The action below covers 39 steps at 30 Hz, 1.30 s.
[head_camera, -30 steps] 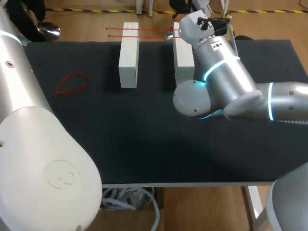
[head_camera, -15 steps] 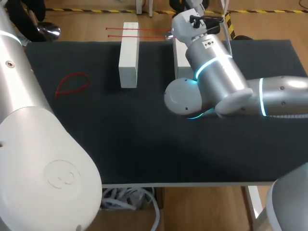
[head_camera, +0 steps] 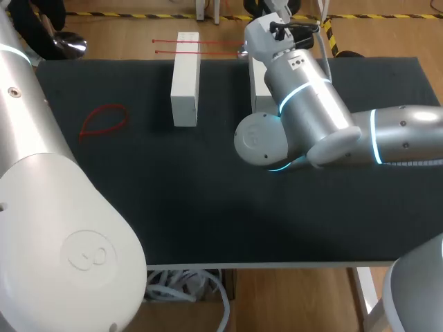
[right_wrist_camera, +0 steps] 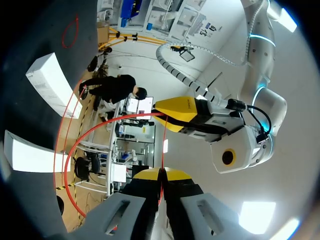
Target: Grab the tape and strap the tape.
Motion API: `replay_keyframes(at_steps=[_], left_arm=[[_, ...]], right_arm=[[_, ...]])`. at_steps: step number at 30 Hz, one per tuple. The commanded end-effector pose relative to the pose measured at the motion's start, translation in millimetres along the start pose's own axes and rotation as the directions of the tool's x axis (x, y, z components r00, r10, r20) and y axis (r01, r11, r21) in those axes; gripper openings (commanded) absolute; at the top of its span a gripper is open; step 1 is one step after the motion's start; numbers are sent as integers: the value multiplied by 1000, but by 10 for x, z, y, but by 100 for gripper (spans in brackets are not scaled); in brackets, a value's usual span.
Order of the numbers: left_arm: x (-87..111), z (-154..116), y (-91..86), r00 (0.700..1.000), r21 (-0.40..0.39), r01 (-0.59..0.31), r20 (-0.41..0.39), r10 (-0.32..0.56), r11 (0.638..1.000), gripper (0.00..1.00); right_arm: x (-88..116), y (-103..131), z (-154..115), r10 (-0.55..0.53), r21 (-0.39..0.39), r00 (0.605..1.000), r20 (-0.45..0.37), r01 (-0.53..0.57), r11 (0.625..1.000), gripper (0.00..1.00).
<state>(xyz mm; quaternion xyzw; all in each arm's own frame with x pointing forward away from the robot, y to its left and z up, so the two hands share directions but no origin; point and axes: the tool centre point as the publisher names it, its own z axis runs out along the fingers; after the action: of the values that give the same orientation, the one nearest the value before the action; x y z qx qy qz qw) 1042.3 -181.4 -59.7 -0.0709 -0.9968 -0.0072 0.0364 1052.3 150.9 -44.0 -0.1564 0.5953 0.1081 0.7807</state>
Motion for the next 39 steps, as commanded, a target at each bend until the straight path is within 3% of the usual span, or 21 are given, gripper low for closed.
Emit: replay_keyframes(at_steps=[1, 39], left_arm=[[-6, -17, -8, 1000, -5, 1, -4, -1, 1000, 0], [-6, -17, -8, 1000, -5, 1, -4, -1, 1000, 0]], right_arm=[[-27, -11, -36, -2, 5, 1000, -8, 2, 1000, 0], [-30, 50, -3, 3, -20, 1000, -12, -3, 1000, 0]])
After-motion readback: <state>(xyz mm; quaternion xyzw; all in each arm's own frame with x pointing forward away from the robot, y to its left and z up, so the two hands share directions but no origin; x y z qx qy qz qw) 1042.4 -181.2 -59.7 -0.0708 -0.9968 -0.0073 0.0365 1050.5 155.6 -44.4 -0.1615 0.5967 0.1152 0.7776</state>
